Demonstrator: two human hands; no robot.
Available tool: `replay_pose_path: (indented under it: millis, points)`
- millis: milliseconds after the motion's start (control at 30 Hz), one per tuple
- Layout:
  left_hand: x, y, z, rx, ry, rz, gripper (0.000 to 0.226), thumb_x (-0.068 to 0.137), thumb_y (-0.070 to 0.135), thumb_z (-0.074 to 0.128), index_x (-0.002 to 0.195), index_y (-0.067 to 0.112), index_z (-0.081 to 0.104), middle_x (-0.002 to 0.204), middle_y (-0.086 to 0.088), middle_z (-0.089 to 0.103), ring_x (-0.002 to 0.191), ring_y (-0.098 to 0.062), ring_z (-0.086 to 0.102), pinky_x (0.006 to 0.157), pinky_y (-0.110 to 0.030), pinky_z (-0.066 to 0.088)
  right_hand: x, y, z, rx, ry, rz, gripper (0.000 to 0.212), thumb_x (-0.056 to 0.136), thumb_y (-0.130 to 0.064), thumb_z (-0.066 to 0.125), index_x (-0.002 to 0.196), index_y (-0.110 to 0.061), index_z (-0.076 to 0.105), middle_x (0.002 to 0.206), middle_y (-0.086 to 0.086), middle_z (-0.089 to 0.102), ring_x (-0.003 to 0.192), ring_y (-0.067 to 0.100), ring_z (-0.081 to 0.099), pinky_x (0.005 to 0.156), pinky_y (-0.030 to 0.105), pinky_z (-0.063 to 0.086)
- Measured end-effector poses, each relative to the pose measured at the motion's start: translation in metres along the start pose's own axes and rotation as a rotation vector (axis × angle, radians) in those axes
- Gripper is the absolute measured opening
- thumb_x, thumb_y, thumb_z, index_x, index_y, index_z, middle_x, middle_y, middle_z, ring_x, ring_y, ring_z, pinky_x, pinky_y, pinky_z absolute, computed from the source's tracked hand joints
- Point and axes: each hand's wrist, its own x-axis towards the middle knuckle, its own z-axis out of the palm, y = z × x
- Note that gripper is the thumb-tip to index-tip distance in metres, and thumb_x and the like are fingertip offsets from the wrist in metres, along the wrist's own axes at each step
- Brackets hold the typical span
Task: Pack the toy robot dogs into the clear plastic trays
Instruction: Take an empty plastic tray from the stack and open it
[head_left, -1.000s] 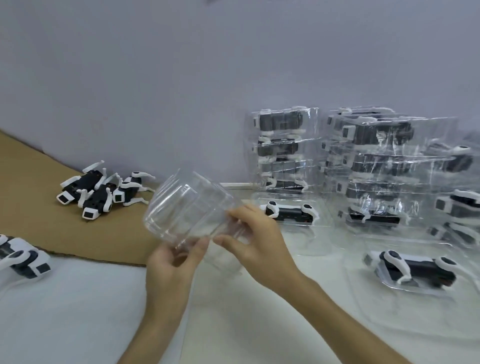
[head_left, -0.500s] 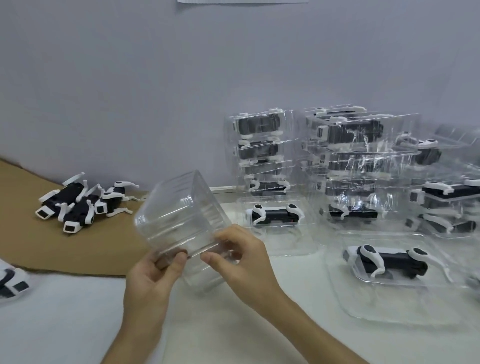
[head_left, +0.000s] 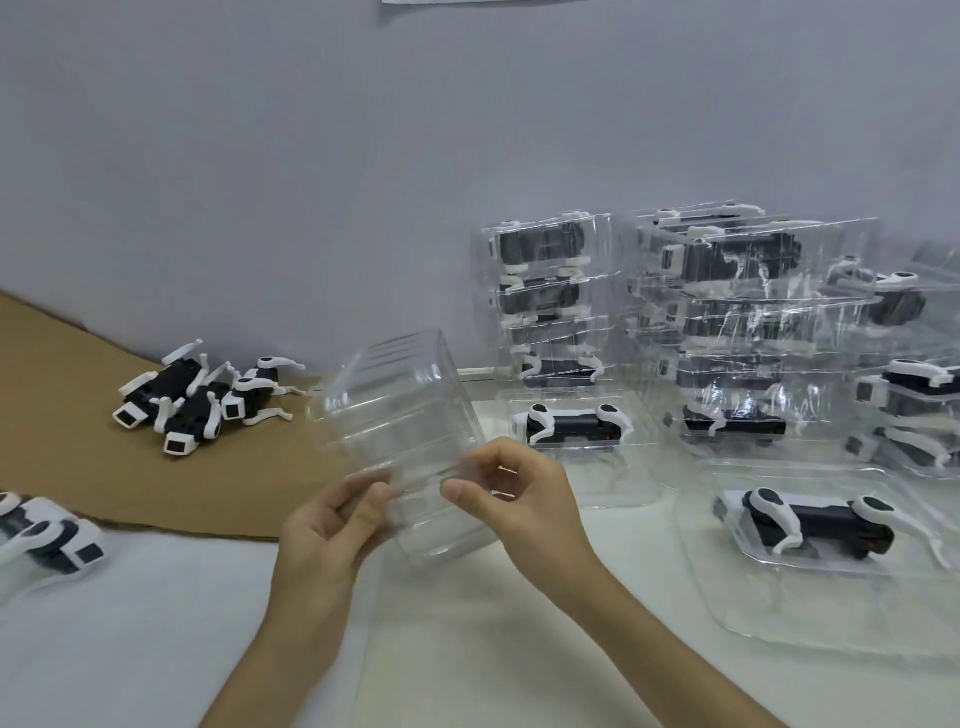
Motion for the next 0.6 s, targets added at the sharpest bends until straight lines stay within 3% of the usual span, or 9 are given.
replay_pose_path:
  millis: [133,233,333,467,600]
  points:
    - [-0.0021,0.0011,0.0023,-0.069,-0.085,-0.032,0.025,0.087,0.022,0.057,0.094,0.021,0.081,0.095,-0.008,0.077,0.085,-0.016,0.074,0.075,-0.025,0.06,0.0024,0.0016,-0.0044,0.052,0.023,-0.001,0.014,0.082,-0.008,0.082,0.092,-0.014,0.074,0.089,0.006,0.075,0.085,0.028,0.07,0.082,0.041,0.056]
    - [-0.0018,0.0011,0.0018,-0.041,-0.082,-0.017,0.028,0.089,0.021,0.055,0.099,0.013,0.08,0.103,-0.012,0.077,0.093,-0.02,0.074,0.079,-0.027,0.06,0.0023,0.0028,-0.0042,0.069,0.032,-0.002,0.015,0.083,-0.008,0.08,0.093,-0.017,0.074,0.087,0.001,0.075,0.088,0.032,0.07,0.083,0.042,0.057]
    - [-0.0001,-0.0019,-0.0006,0.018,0.017,0.012,0.022,0.087,0.019,0.058,0.098,0.009,0.075,0.095,-0.011,0.078,0.084,-0.018,0.075,0.072,-0.024,0.06,0.0005,0.0046,-0.0004,0.051,0.017,0.004,0.016,0.084,-0.009,0.08,0.094,-0.019,0.072,0.084,-0.008,0.071,0.083,0.025,0.068,0.081,0.043,0.056]
    - [0.0007,-0.0017,-0.0032,0.032,0.065,0.026,0.014,0.089,0.011,0.06,0.094,0.009,0.073,0.079,-0.003,0.076,0.067,-0.011,0.07,0.059,-0.017,0.055,-0.0023,0.0058,0.0032,0.007,-0.017,0.002,0.021,0.085,-0.011,0.079,0.093,-0.029,0.07,0.084,-0.017,0.067,0.08,0.01,0.065,0.073,0.025,0.052]
    - [-0.0012,0.004,-0.0021,0.028,0.044,0.048,0.011,0.074,0.015,0.069,0.077,0.016,0.079,0.077,-0.008,0.077,0.063,-0.013,0.072,0.058,-0.016,0.055,-0.0012,0.0076,-0.001,0.028,-0.009,0.024,0.017,0.089,-0.01,0.075,0.101,-0.021,0.07,0.09,-0.011,0.068,0.084,0.013,0.066,0.081,0.033,0.054]
